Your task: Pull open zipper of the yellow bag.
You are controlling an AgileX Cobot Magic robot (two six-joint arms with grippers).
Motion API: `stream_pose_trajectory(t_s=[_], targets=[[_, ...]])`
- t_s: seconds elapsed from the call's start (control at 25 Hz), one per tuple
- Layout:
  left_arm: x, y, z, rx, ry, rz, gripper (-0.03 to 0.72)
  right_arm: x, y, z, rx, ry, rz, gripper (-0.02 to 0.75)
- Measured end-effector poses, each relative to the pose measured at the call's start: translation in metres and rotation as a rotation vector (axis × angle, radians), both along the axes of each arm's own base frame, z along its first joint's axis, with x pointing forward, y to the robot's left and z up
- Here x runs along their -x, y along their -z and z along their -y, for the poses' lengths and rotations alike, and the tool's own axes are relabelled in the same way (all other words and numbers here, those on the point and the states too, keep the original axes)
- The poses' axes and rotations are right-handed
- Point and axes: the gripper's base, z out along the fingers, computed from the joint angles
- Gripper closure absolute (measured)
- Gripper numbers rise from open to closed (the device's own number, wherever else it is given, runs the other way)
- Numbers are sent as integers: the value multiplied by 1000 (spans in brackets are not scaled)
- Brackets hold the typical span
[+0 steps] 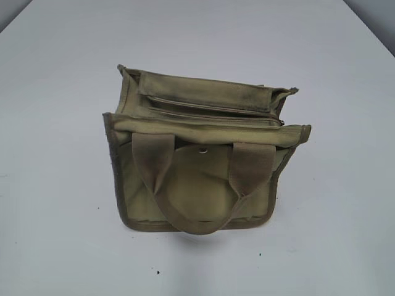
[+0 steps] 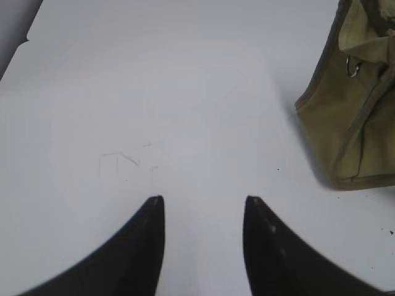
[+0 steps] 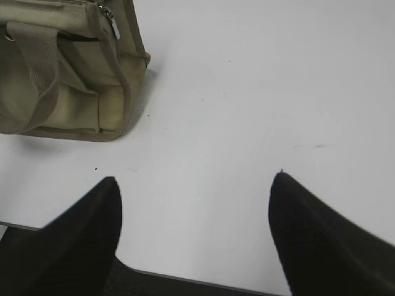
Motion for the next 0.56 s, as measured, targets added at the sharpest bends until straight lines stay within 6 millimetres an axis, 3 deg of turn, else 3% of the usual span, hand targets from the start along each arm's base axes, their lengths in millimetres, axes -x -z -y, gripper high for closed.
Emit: stream_pose_trajectory(t_s=[0.56], targets=[[0,0,0,0,0,0,360,0,0,0,1,0,0,164]])
